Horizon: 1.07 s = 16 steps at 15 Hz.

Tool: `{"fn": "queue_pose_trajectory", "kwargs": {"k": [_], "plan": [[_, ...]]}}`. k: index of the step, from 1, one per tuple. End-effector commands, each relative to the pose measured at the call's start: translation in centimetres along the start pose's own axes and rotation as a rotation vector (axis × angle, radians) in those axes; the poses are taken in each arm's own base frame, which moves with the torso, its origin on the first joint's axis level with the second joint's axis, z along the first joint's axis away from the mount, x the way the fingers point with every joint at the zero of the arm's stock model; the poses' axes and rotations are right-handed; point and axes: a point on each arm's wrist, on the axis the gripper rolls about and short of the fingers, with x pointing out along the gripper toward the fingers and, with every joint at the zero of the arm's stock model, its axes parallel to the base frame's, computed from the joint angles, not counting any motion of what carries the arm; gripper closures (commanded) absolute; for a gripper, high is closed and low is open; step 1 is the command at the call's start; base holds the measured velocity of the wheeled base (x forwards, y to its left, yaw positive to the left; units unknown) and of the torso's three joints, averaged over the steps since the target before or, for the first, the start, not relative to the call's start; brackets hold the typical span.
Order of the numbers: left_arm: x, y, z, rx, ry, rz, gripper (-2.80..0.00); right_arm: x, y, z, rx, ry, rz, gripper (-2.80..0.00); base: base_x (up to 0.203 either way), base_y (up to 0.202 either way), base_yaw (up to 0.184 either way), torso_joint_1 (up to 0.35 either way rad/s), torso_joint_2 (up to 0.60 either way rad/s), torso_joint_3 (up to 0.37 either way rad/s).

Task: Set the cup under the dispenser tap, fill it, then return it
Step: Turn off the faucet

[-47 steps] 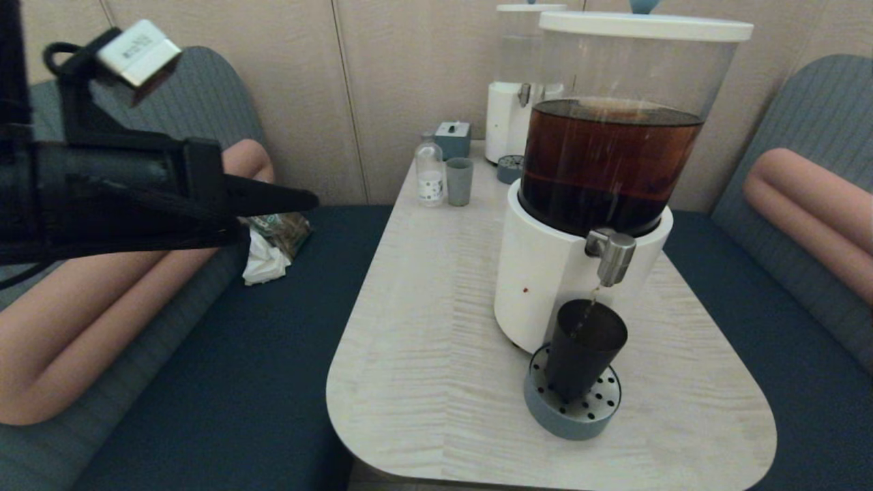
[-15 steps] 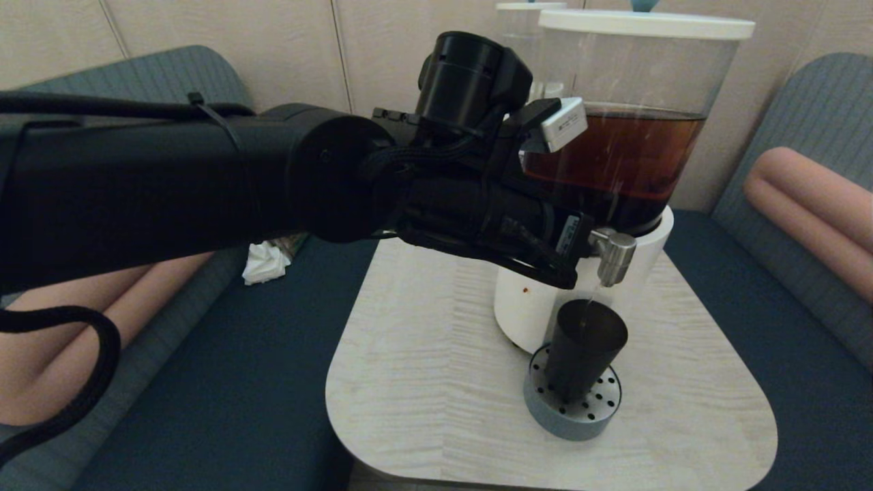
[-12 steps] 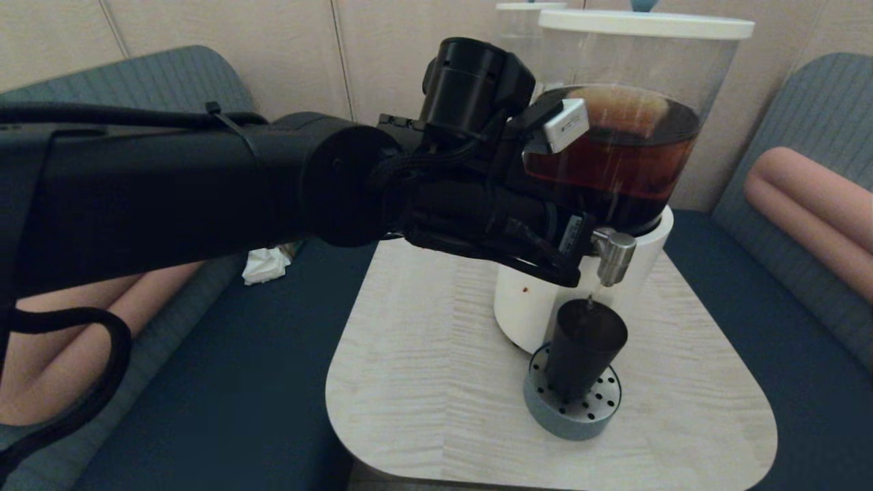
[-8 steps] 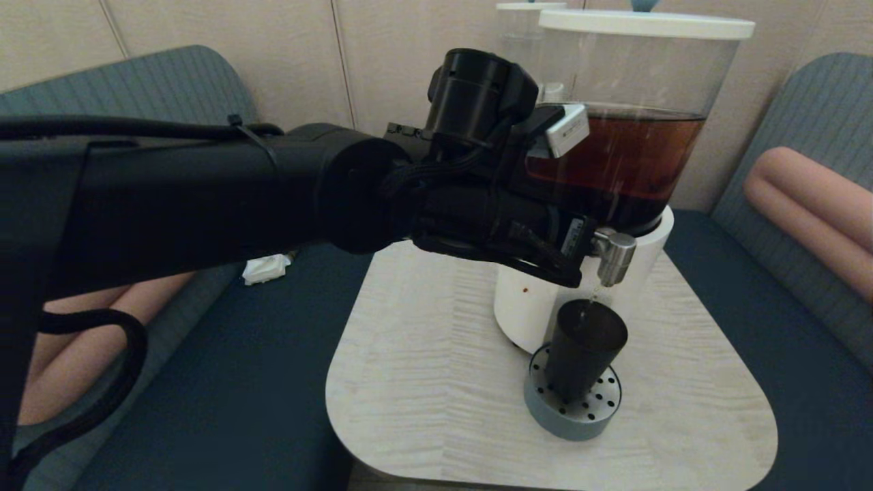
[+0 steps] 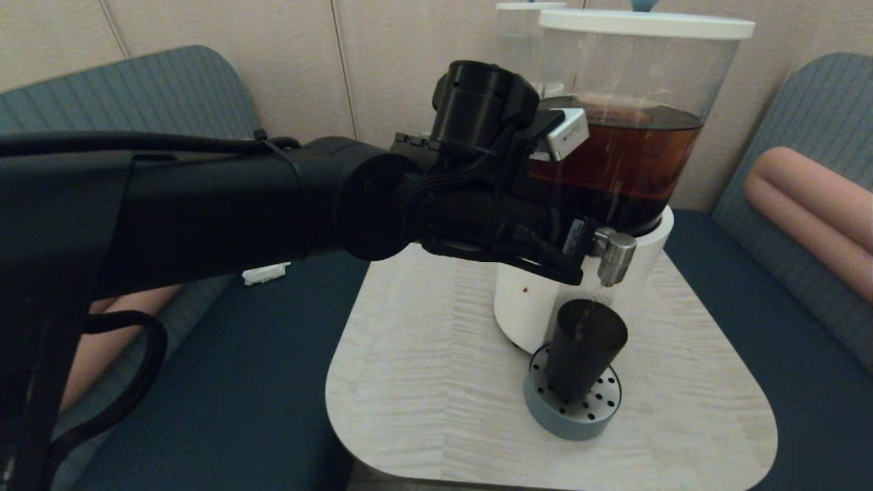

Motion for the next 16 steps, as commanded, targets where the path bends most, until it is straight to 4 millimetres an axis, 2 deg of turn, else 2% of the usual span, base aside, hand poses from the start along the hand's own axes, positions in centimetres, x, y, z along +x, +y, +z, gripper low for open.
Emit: {"fn": "queue_pose_trajectory", "kwargs": {"k": [1, 16], "plan": [[0.0, 0.17, 0.08, 0.002, -0.01, 0.003, 0.0, 0.0, 0.0, 0.0, 0.0, 0.001, 0.0, 0.0, 0.0, 0.0, 0.0, 0.0, 0.0, 0.0], [0.4, 0.84, 0.41, 0.021, -0.074, 0.035, 0.0, 0.0, 0.0, 0.0, 0.0, 0.001, 0.0, 0.0, 0.0, 0.0, 0.0, 0.0, 0.0, 0.0]]}}
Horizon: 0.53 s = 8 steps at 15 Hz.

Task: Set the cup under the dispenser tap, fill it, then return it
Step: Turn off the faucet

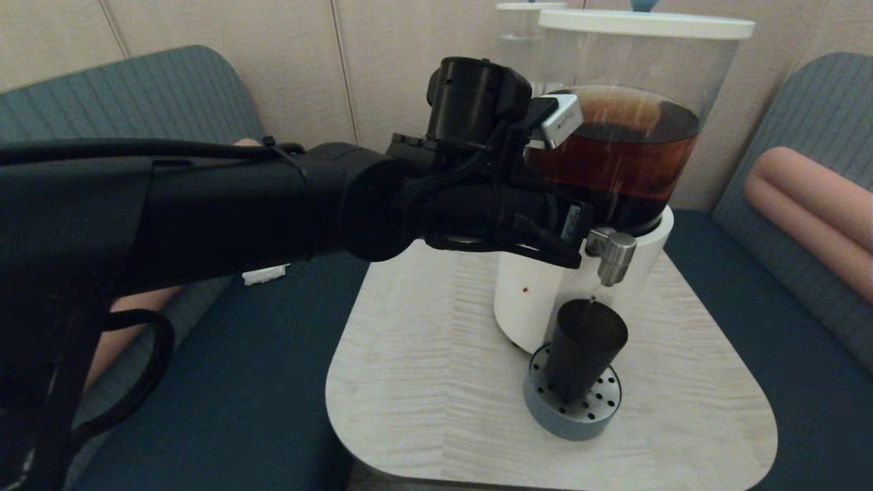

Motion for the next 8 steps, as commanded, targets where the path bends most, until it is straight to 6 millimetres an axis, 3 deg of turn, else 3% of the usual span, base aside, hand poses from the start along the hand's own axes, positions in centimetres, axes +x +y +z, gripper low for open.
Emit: {"fn": "queue_pose_trajectory", "kwargs": {"k": [1, 8], "plan": [[0.29, 0.05, -0.25, -0.001, 0.006, -0.003, 0.0, 0.0, 0.0, -0.01, 0.0, 0.001, 0.001, 0.0, 0.0, 0.0, 0.0, 0.0, 0.0, 0.0], [0.3, 0.07, -0.4, -0.003, 0.019, 0.005, 0.0, 0.01, 0.0, -0.01, 0.0, 0.002, 0.001, 0.0, 0.0, 0.0, 0.0, 0.0, 0.0, 0.0]]}}
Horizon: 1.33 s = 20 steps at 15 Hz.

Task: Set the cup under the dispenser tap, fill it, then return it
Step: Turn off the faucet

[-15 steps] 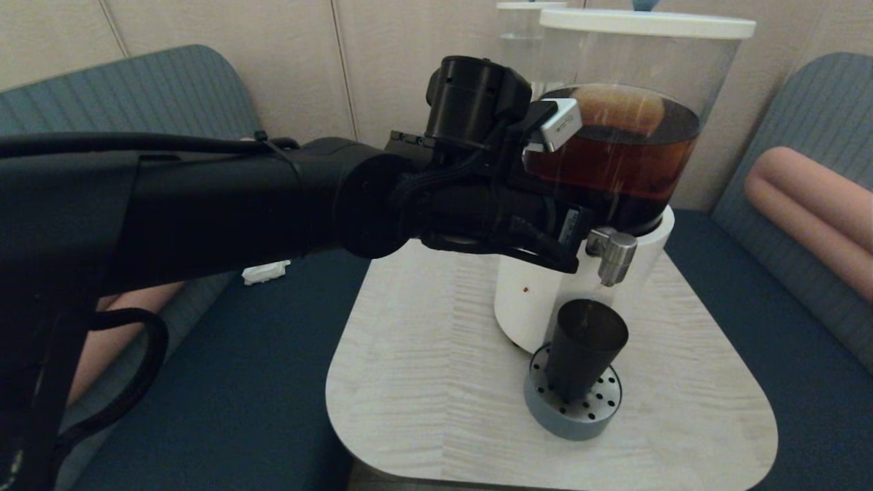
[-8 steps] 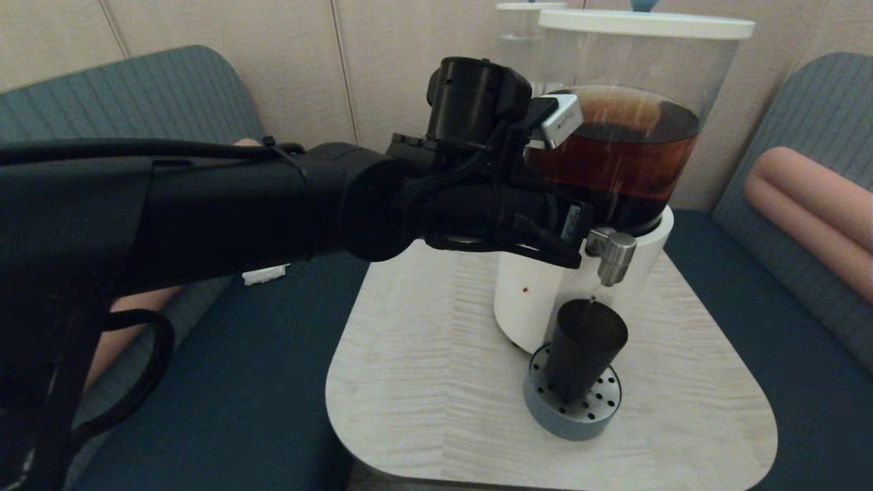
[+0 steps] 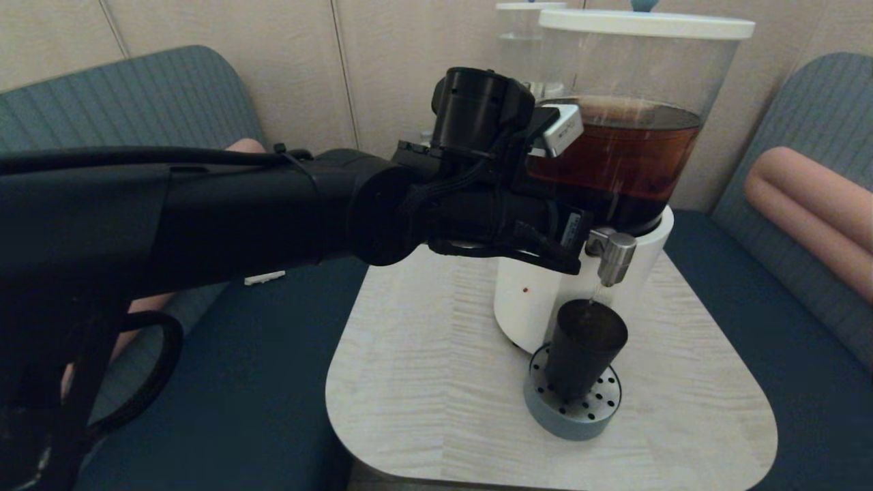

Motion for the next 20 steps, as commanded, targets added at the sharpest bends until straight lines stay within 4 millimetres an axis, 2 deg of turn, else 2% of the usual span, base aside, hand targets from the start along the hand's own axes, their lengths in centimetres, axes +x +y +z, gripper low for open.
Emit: {"fn": "queue_pose_trajectory", "kwargs": {"k": [1, 10, 20], "plan": [[-0.24, -0.06, 0.14, 0.0, 0.001, -0.002, 0.0, 0.0, 0.0, -0.01, 0.0, 0.001, 0.0, 0.0, 0.0, 0.0, 0.0, 0.0, 0.0, 0.0], [-0.79, -0.99, -0.2, -0.003, 0.048, -0.023, 0.0, 0.0, 0.0, -0.01, 0.0, 0.001, 0.0, 0.0, 0.0, 0.0, 0.0, 0.0, 0.0, 0.0], [-0.13, -1.0, 0.14, 0.011, 0.004, -0.031, 0.0, 0.0, 0.0, -0.01, 0.0, 0.001, 0.0, 0.0, 0.0, 0.0, 0.0, 0.0, 0.0, 0.0]]}}
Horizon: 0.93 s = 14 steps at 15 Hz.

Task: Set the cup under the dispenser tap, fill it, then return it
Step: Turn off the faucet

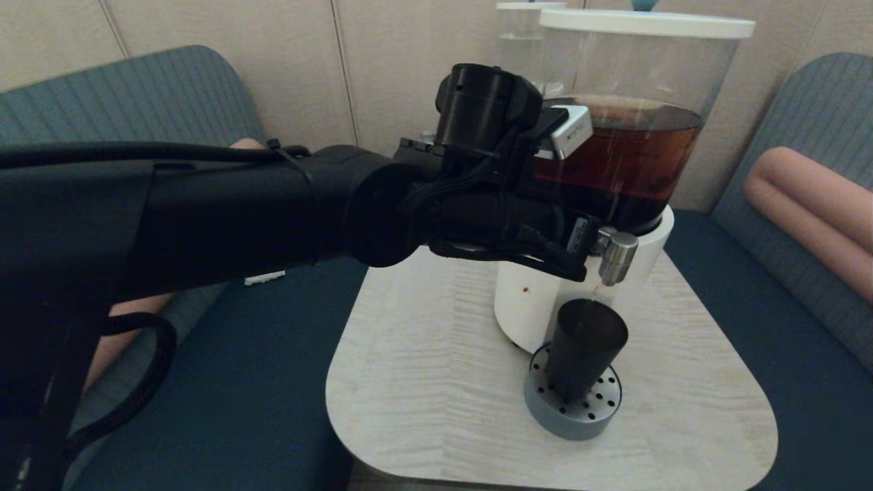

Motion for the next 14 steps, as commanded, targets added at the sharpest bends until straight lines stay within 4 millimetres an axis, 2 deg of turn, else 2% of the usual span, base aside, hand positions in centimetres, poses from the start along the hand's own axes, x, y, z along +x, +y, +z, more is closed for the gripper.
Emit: {"fn": "queue_pose_trajectory", "kwargs": {"k": [1, 14], "plan": [[0.29, -0.11, -0.11, 0.003, -0.003, -0.007, 0.0, 0.01, 0.0, -0.01, 0.0, 0.002, 0.0, 0.0, 0.0, 0.0, 0.0, 0.0, 0.0, 0.0], [0.76, -0.96, 0.23, 0.04, -0.048, -0.04, 0.0, 0.0, 0.0, -0.01, 0.0, 0.001, 0.0, 0.0, 0.0, 0.0, 0.0, 0.0, 0.0, 0.0]]}}
